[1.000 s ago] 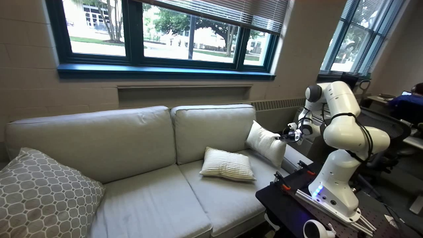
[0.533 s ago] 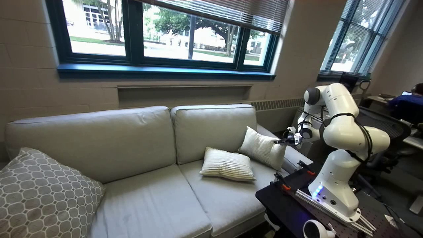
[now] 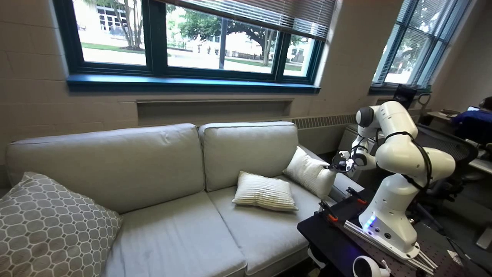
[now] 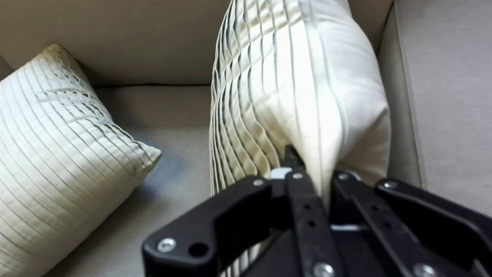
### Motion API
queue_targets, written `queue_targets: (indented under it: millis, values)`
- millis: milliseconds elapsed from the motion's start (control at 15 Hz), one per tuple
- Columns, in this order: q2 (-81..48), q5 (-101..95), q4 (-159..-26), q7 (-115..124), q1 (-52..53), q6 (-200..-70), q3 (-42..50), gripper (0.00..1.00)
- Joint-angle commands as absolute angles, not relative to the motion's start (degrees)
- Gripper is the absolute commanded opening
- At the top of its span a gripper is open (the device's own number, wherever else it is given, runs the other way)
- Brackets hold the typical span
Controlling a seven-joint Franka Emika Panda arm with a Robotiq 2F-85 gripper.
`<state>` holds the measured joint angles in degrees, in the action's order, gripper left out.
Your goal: Put the two pillows properly on the right side of the couch
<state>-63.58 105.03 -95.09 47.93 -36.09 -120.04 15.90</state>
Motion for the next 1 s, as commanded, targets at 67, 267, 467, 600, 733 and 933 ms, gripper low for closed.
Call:
queue_targets:
  millis: [67,267,467,600,733,933]
  values:
    - [-66.0,109.0,-91.6,48.7,-39.0,-120.2,14.6,0.02]
    - [-68.1,111.8,-89.6,49.0,-40.5,-121.4,14.5,0.02]
    - [-70.7,112.4,-86.8,50.0,-41.7,-122.0,14.2,0.02]
    - [-71.9,111.2,-85.2,50.5,-42.3,-121.1,14.0,0.02]
    - [-72.4,110.6,-84.3,49.6,-42.5,-120.6,13.8,0.24]
    - [-72.0,110.2,-83.9,48.0,-42.0,-121.0,13.5,0.49]
